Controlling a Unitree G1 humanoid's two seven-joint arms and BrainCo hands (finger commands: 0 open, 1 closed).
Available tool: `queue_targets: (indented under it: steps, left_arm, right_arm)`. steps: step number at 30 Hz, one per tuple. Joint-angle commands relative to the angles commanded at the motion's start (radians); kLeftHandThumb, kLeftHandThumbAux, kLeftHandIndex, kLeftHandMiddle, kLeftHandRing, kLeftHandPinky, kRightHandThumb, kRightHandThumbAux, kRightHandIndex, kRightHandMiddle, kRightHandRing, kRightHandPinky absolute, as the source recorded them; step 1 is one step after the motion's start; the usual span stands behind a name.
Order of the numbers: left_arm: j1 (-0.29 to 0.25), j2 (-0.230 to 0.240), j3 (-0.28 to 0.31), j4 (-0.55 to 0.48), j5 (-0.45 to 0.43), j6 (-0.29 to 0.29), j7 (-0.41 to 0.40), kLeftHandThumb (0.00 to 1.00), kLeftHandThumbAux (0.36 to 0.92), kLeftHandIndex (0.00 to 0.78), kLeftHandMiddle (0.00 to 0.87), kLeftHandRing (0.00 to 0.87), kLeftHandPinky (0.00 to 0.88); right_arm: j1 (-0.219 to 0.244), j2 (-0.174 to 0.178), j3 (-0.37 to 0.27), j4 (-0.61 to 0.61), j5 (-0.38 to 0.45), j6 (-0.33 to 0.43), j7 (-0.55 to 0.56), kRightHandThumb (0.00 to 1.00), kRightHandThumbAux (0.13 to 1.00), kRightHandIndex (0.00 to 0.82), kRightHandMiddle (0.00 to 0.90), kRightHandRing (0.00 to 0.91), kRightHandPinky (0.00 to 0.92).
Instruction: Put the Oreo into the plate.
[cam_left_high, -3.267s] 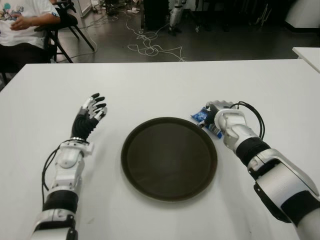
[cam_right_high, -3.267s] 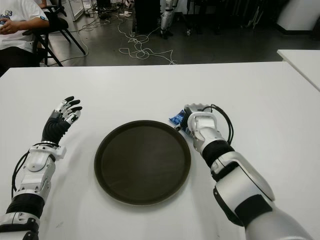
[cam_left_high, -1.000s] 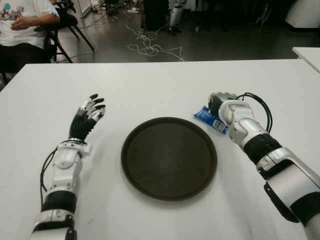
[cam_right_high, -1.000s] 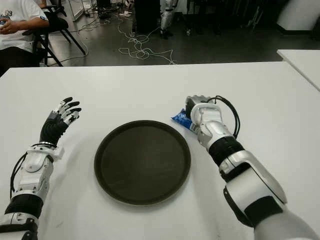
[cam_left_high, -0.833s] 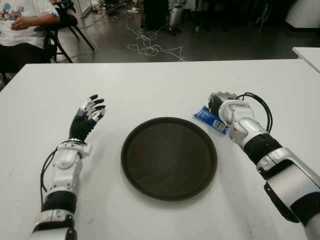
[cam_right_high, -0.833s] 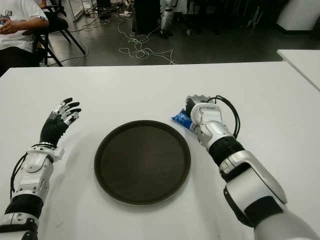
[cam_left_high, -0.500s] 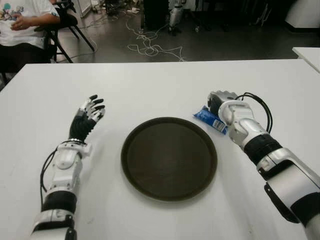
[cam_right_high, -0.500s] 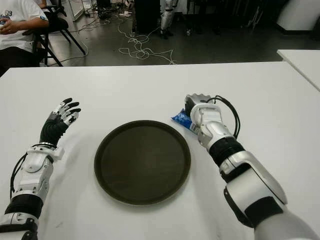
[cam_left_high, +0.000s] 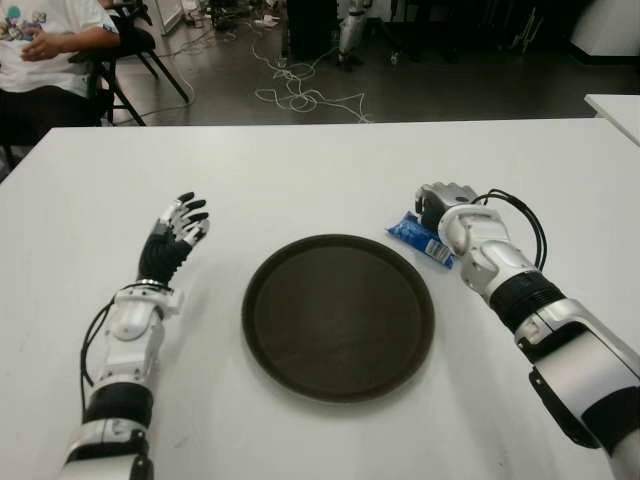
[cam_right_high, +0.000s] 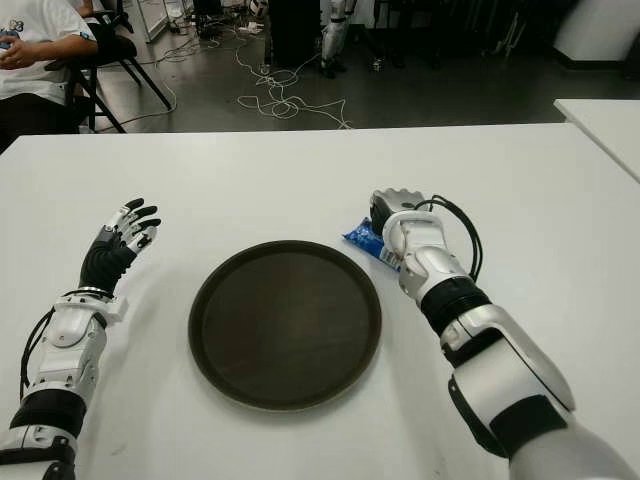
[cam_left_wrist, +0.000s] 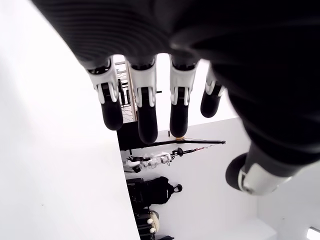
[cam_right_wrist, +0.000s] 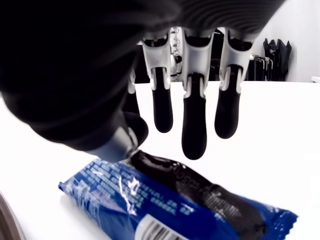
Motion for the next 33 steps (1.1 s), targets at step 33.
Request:
queue_targets:
  steps: [33]
  left_arm:
    - [0.008, -0.007, -0.007, -0.027, 0.011, 0.028, 0.022, 0.23, 0.577, 0.096, 0.19, 0.183, 0.166]
  right_arm:
    - [0.101, -0.107, -0.02, -0.301, -0.042, 0.171, 0.033, 0.024, 0.481, 0.0, 0.0, 0.0, 0.0]
